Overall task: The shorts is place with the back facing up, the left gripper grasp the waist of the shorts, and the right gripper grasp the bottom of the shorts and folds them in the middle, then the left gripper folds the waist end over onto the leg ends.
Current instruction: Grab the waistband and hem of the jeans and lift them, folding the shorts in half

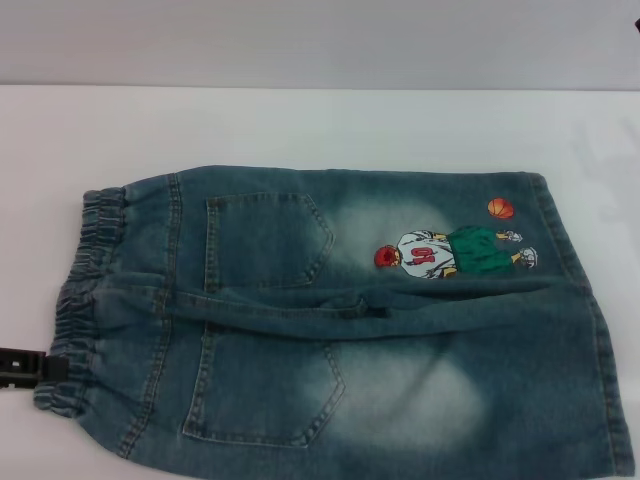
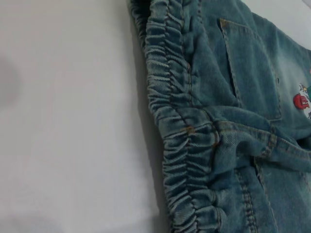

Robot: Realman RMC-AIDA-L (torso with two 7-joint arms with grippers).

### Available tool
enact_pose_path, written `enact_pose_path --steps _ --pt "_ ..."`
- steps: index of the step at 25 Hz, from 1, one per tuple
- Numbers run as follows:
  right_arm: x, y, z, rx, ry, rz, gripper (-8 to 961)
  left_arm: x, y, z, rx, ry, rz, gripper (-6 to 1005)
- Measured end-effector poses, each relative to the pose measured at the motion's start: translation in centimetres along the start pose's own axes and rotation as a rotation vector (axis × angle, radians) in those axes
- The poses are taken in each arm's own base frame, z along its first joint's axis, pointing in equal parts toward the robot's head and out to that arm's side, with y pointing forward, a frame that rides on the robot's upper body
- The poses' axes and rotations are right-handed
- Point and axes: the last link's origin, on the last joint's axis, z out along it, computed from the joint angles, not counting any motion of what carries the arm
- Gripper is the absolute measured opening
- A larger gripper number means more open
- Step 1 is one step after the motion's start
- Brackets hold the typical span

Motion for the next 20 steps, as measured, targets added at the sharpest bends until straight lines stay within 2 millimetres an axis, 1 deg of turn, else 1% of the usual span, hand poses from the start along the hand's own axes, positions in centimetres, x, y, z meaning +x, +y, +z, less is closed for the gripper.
enact_pose_path --steps 10,20 --pt "-0.06 0.18 0.22 -0.007 -0.002 0.000 714 -0.28 -0.28 0.14 0.021 -0.019 -0.003 525" --pt "-0.09 0.27 0.31 -0.011 -0.003 -0.001 714 -0.11 0.05 0.48 0.012 -0.030 0.005 520"
